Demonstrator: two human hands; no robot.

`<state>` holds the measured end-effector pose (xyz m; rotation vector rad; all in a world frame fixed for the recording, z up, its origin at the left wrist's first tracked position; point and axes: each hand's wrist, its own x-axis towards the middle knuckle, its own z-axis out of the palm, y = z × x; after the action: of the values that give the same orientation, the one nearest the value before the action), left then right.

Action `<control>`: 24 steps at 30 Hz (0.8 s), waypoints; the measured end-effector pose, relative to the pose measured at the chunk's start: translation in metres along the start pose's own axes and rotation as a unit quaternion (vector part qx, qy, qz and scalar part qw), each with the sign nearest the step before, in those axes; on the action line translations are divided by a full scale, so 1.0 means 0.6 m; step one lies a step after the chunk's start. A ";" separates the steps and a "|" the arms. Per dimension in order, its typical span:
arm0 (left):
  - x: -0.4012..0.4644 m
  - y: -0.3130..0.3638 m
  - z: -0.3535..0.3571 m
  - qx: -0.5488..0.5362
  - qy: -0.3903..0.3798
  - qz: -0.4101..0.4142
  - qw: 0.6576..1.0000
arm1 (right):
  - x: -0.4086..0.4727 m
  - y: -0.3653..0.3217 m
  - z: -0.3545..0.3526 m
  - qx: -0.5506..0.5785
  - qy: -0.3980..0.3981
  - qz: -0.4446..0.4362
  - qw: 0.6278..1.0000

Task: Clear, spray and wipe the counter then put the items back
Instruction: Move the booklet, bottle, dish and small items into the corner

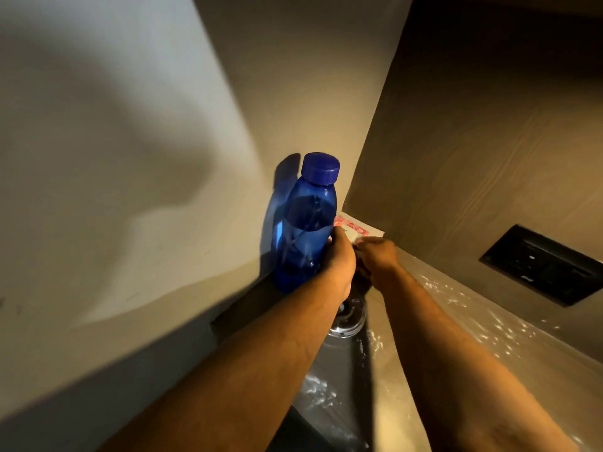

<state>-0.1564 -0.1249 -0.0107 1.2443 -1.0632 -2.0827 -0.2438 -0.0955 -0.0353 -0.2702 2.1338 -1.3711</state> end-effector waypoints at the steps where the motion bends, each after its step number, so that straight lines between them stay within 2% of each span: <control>1: -0.003 0.002 -0.002 0.011 0.000 -0.001 1.000 | -0.002 0.001 0.001 0.004 -0.001 -0.003 1.000; 3: -0.008 0.001 -0.004 0.069 -0.004 0.000 0.998 | -0.008 0.004 -0.007 0.021 0.019 -0.019 0.999; 5: -0.020 0.002 -0.008 0.201 -0.029 0.006 0.979 | -0.017 0.014 -0.023 -0.010 0.048 -0.040 0.998; 6: -0.029 0.000 -0.011 0.279 -0.063 0.013 0.958 | -0.024 0.021 -0.033 -0.043 0.055 -0.041 0.997; 8: -0.050 -0.007 -0.025 0.434 -0.134 0.043 0.890 | -0.043 0.036 -0.052 -0.100 0.040 -0.023 0.994; 10: -0.069 -0.027 -0.048 0.542 -0.148 0.100 0.821 | -0.071 0.052 -0.067 -0.155 -0.001 0.000 0.988; 11: -0.078 -0.037 -0.063 0.557 -0.132 0.136 0.809 | -0.087 0.060 -0.071 -0.169 -0.016 0.003 0.985; 14: -0.098 -0.058 -0.106 0.545 -0.021 0.224 0.807 | -0.128 0.085 -0.069 -0.116 -0.027 -0.030 0.992; 17: -0.096 -0.063 -0.131 0.555 0.049 0.231 0.797 | -0.158 0.097 -0.059 -0.088 -0.029 -0.052 0.994; 21: -0.088 -0.069 -0.141 0.503 0.048 0.153 0.849 | -0.175 0.103 -0.049 -0.125 -0.048 -0.024 0.991; 24: -0.087 -0.076 -0.131 0.439 0.029 0.129 0.889 | -0.172 0.108 -0.056 -0.064 -0.031 0.000 0.997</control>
<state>-0.0631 -0.0899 -0.0435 1.4088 -2.1325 -1.3438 -0.1705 0.0071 -0.0451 -0.3586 2.1730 -1.2129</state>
